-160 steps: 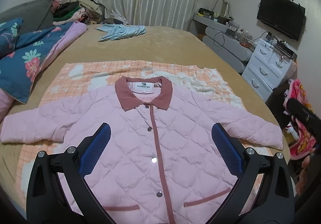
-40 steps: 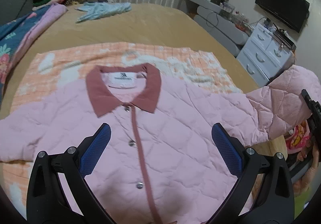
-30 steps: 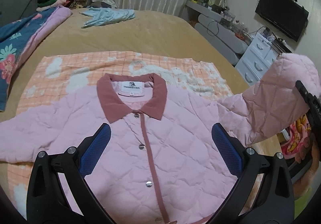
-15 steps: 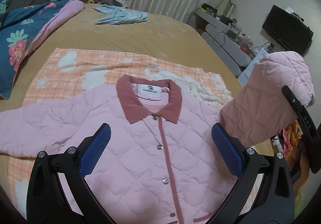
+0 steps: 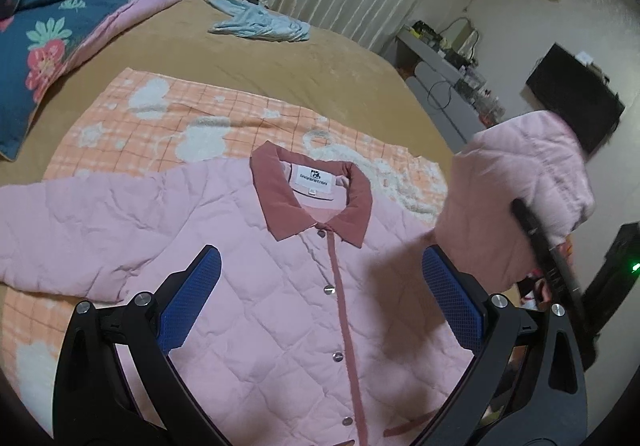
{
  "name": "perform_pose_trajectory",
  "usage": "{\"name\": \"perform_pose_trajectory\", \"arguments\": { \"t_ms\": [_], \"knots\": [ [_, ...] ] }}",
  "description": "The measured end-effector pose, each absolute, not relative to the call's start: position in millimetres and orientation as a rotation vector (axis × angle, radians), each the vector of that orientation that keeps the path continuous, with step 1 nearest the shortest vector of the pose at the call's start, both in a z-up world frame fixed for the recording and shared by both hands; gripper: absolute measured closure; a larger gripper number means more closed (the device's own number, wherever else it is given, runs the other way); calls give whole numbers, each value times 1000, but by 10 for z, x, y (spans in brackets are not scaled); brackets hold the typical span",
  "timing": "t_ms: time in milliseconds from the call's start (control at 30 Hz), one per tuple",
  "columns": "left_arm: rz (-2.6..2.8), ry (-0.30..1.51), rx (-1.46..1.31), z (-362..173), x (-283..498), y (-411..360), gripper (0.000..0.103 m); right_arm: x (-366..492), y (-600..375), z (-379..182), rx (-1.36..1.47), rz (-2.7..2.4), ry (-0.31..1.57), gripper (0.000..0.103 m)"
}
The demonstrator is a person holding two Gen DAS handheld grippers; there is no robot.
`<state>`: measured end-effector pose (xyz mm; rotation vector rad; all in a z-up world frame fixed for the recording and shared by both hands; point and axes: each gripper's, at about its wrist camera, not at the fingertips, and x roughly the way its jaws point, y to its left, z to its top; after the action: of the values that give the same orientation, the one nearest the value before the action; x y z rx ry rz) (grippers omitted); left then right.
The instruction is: Fold large clothes
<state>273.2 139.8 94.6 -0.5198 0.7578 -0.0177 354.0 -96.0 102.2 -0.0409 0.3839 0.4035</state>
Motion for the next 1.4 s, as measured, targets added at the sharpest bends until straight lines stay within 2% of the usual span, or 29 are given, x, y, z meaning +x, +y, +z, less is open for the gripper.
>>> {"name": "perform_pose_trajectory", "arguments": {
  "t_ms": [467, 667, 967, 1067, 1133, 1233, 1400],
  "knots": [
    [-21, 743, -621, 708, 2570, 1680, 9, 3509, -252, 421, -198, 452, 465, 86],
    [4, 705, -673, 570, 2441, 1798, 9, 3487, 67, 39, -298, 477, 526, 82],
    [-26, 749, -751, 253, 2445, 1847, 9, 3386, 527, -651, -413, 570, 656, 74],
    [-48, 768, -815, 111, 2456, 1873, 9, 3325, 619, -799, -438, 610, 688, 65],
    [-52, 788, -854, -6, 2466, 1890, 9, 3286, 631, -840, -435, 648, 708, 43],
    [-64, 823, -885, -155, 2496, 1874, 9, 3227, 573, -837, -396, 683, 733, 23],
    [-63, 913, -949, -536, 2568, 1807, 9, 3162, 150, -619, -239, 783, 767, 8]
  ]
}}
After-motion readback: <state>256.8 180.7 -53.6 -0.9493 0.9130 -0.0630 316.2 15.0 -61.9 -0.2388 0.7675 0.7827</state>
